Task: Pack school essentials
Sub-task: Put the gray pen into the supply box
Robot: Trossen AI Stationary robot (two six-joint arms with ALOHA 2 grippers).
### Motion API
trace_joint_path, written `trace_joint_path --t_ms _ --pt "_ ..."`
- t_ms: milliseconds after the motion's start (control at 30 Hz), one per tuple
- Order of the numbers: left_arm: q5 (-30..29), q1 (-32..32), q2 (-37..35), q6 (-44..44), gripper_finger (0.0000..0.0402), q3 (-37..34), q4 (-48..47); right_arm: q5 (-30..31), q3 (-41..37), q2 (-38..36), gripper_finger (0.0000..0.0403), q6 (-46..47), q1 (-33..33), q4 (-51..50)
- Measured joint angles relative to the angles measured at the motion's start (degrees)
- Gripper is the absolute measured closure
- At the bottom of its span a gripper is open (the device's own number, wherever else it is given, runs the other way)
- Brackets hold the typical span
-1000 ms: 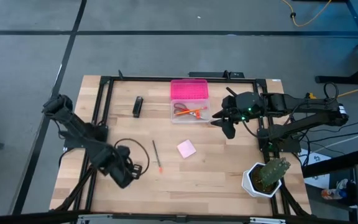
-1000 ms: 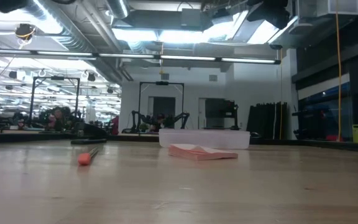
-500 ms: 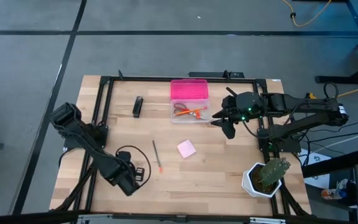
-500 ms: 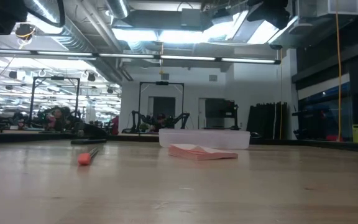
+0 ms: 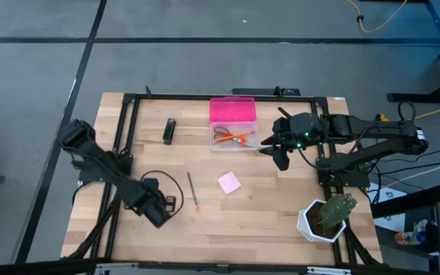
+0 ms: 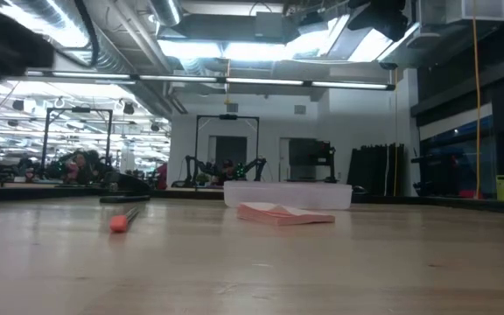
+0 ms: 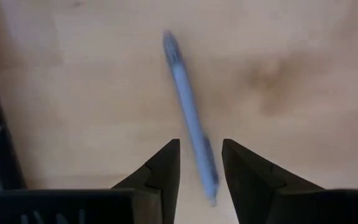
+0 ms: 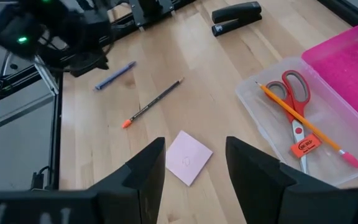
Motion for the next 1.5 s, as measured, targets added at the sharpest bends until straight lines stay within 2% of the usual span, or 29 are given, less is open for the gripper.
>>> trace_joint_path --t_ms 133,233,833,1267,1500 --pt "-0.95 1.28 -2.97 0.24 0.0288 -6.81 12.05 -1.02 0.0 0.0 0.0234 0.13 0.0 -0.07" --pt "-0.76 1.28 -2.84 -0.7 0.0288 -9.58 15.14 -2.89 0.0 0.0 0.0234 0.11 0.0 -0.15" --pt "2.23 0.96 -2.79 -2.78 0.0288 -10.6 13.43 -2.95 0.0 0.0 0.0234 -0.46 0.0 -1.05" --pt "2.79 0.96 3.3 -2.51 0.0288 -10.38 14.71 -2.93 0.0 0.0 0.0234 -0.48 0.0 -1.05" --pt "3.07 0.98 3.43 -2.2 0.0324 -10.44 14.66 -2.93 0.0 0.0 0.0234 -0.48 0.0 -1.05"
